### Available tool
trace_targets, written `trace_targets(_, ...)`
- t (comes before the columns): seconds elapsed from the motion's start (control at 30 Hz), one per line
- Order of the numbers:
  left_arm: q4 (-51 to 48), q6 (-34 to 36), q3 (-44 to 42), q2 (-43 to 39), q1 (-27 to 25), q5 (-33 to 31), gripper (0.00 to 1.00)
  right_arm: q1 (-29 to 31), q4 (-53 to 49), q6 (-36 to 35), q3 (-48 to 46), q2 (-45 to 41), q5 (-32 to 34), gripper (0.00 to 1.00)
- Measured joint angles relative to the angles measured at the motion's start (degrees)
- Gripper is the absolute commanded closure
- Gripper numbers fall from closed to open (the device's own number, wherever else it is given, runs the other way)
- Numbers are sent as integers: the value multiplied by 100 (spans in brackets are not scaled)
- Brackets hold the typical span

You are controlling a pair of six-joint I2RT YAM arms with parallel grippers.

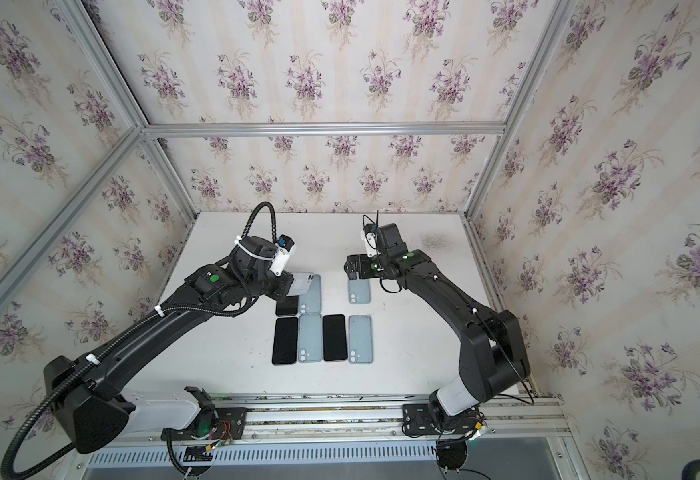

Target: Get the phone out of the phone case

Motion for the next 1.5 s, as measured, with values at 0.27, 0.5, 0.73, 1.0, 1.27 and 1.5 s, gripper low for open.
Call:
trace_targets(0.27,446,503,7,205,-863,-555,100,-44,929,1600,-949,-586,-944,4)
trace_targets(0.5,737,1360,-46,599,-1447,-1480,100,-496,1182,2557,-1261,-509,-1495,7)
trace_targets(0.73,1156,2225,28,1248,-1899,-2238,100,-758,1294,2817,-1412,-531,-1788,8)
trace_targets(1.0,1582,3023,-179,1419,-2135,-2645,100,-1193,1272,2837,-1731,-675,-2041,13)
trace_targets(1.27,2452,3794,-785,1029,-2267,-2310,100,-1182,2083,3261,-1985,-326,-2634,22)
trace_targets(1.5,3241,4253,-1329,625,-2297,-1657,100,-1141,2835,3604,-2271,-120,-2975,32)
